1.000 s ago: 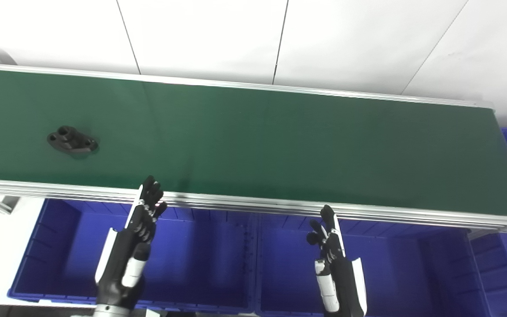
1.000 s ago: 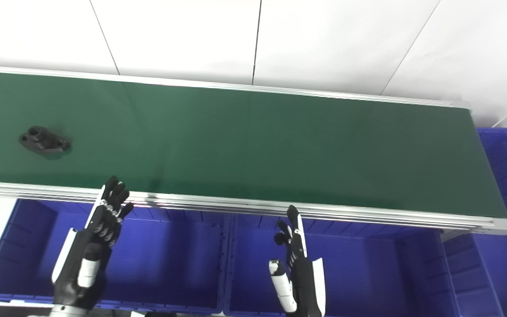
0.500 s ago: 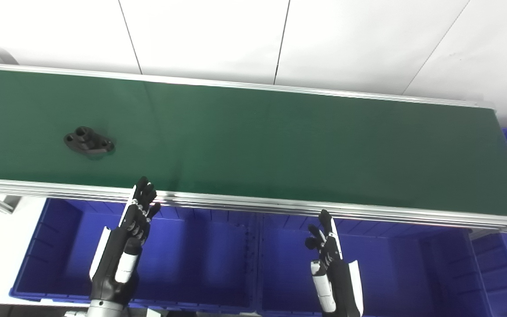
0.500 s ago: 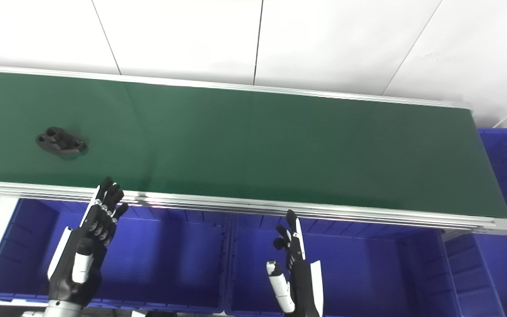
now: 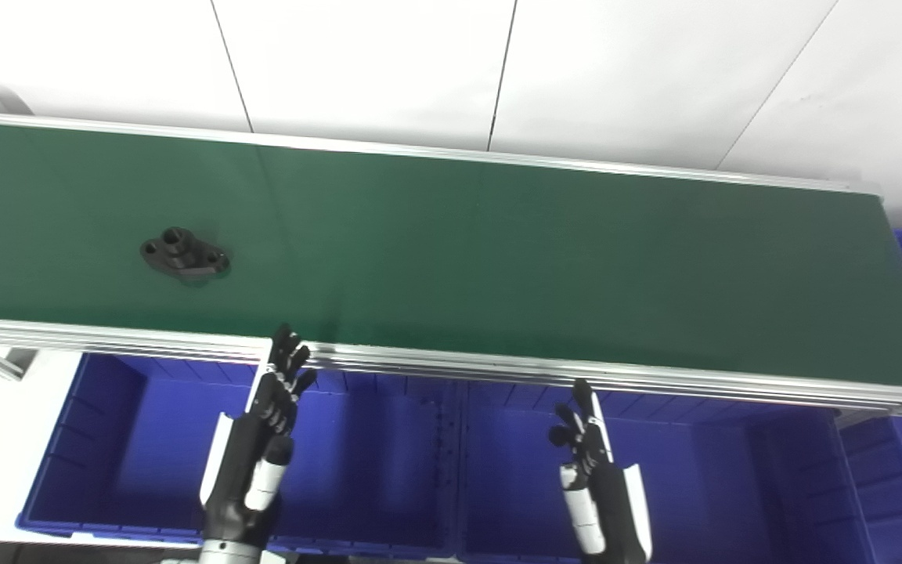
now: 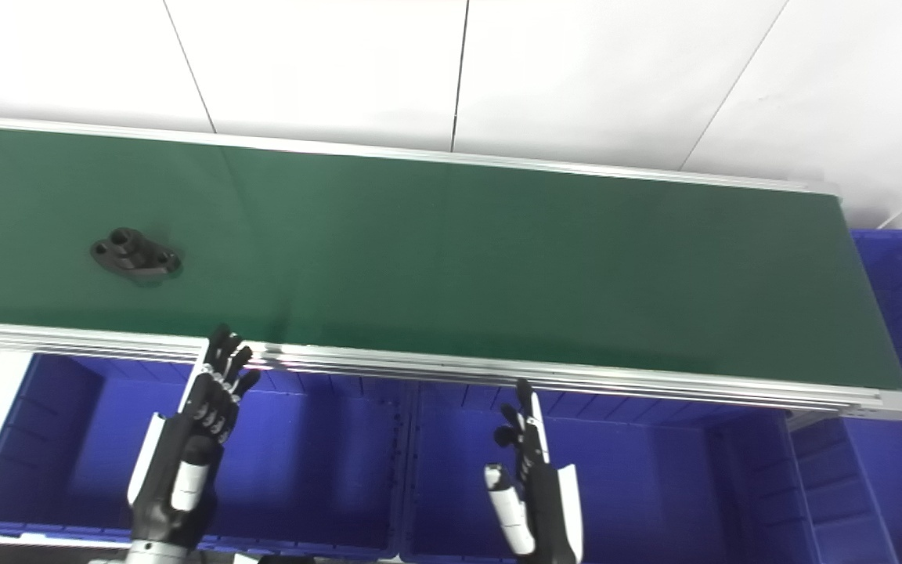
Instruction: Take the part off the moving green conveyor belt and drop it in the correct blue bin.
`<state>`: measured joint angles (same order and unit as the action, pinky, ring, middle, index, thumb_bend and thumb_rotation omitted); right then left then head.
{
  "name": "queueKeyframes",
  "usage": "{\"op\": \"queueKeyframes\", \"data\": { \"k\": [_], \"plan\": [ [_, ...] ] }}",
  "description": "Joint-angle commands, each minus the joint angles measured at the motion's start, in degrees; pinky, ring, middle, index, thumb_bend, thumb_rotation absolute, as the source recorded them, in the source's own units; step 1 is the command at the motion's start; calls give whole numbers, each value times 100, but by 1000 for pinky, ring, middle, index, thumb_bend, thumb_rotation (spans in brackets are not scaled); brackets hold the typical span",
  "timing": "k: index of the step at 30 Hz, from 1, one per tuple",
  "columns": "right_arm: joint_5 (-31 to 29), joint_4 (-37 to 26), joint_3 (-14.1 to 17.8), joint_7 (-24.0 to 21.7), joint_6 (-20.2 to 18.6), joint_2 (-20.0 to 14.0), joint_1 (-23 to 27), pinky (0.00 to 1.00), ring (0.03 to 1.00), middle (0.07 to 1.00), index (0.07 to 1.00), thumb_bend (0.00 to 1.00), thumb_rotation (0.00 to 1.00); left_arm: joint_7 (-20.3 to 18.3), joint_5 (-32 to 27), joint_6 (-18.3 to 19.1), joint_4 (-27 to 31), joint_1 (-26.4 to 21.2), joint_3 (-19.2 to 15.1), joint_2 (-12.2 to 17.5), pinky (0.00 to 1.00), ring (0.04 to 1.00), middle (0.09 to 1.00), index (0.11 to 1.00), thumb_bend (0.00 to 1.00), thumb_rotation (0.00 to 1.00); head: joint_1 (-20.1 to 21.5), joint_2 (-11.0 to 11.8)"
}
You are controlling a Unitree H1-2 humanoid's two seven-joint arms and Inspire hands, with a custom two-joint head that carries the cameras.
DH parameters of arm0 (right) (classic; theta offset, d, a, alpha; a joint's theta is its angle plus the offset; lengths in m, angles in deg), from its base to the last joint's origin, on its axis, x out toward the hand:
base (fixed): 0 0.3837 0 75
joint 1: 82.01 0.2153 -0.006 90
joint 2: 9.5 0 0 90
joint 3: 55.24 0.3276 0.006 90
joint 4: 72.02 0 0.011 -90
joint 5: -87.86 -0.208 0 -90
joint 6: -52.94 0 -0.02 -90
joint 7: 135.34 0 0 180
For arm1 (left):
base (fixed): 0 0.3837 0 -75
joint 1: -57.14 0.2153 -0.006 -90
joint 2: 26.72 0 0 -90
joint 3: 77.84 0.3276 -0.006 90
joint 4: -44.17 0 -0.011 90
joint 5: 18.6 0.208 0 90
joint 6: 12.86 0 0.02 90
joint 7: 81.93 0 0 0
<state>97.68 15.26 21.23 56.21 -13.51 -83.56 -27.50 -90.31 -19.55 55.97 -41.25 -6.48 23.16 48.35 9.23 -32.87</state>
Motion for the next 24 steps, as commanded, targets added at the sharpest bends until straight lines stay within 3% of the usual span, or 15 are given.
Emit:
{"op": "queueKeyframes", "data": {
  "k": [1,5,12,19,22,24],
  "plan": [
    [-109,-26,19,-16,336,-40,27,932,952,1000,1000,789,944,88,116,-332,-42,-39,58,-130,920,965,992,1000,926,878,-209,152],
    [-216,137,58,12,337,-181,157,922,943,1000,1000,791,886,142,231,-509,-289,-119,110,-221,889,950,982,1000,956,853,-367,331],
    [-368,319,167,-13,337,-334,302,923,945,1000,1000,804,874,415,607,-569,-497,-201,210,-356,844,926,962,980,999,853,-614,546],
    [-600,56,270,-223,335,-448,365,948,948,1000,1000,802,817,658,735,-572,-547,-257,432,-368,809,907,948,962,986,847,-801,536],
    [-304,-192,373,-136,329,-445,400,947,943,999,1000,765,805,711,751,-569,-509,-254,486,-364,804,902,943,957,994,851,-868,440],
    [46,-375,479,-63,314,-415,464,892,923,982,1000,735,779,732,750,-573,-498,-259,514,-350,801,901,942,959,985,853,-886,403]
  ]
}}
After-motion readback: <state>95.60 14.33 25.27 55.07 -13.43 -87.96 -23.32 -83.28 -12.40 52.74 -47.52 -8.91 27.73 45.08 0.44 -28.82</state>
